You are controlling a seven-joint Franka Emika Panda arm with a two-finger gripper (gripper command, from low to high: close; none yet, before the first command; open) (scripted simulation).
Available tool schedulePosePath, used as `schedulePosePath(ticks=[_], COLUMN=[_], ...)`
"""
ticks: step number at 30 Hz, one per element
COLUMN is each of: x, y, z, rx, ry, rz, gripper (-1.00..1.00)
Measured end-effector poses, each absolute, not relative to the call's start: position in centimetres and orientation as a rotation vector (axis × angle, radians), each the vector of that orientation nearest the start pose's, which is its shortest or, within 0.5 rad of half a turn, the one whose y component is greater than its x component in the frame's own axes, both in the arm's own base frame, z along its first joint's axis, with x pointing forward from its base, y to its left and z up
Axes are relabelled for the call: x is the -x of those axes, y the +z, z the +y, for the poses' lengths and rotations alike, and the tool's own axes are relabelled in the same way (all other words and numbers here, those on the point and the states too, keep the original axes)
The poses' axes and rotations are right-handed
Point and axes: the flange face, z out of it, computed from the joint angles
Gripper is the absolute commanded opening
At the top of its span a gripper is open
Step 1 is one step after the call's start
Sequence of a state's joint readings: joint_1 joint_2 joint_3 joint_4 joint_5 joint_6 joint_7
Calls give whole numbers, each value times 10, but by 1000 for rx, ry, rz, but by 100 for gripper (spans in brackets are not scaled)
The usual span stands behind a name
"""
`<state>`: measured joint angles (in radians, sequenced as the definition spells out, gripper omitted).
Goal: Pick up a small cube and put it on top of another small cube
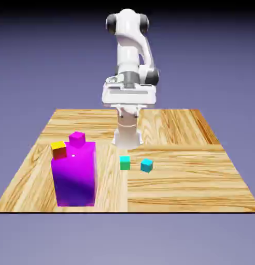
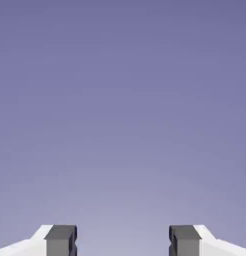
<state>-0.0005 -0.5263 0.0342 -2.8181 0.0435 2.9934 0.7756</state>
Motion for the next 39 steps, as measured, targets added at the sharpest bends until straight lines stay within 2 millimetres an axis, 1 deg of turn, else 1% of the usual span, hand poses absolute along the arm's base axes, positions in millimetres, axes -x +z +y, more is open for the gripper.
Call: schedulePosePath(ticks=[3, 6, 8, 10, 12, 13, 14, 18, 22, 23, 25, 29, 33, 35, 39], x=[-388, -372, -355, -333, -307, -297, -297, -293, -283, -283, -283, -292, -297, -297, -353], y=[364, 300, 260, 224, 192, 182, 182, 149, 117, 115, 115, 147, 180, 182, 212], z=[23, 36, 45, 55, 66, 70, 70, 75, 79, 79, 79, 75, 70, 70, 38], rx=[2562, 2573, 2559, 2527, 2478, 2458, 2457, 2455, 2456, 2457, 2457, 2454, 2455, 2456, 2125], ry=[-584, -245, -12, 225, 467, 552, 552, 554, 552, 552, 552, 554, 552, 552, 530], rz=[1254, 1475, 1620, 1762, 1900, 1944, 1945, 1942, 1945, 1945, 1945, 1942, 1945, 1945, 2230], gripper=[0, 0, 0, 0, 0, 0, 0, 0, 0, -100, -100, -100, -100, -100, -100])
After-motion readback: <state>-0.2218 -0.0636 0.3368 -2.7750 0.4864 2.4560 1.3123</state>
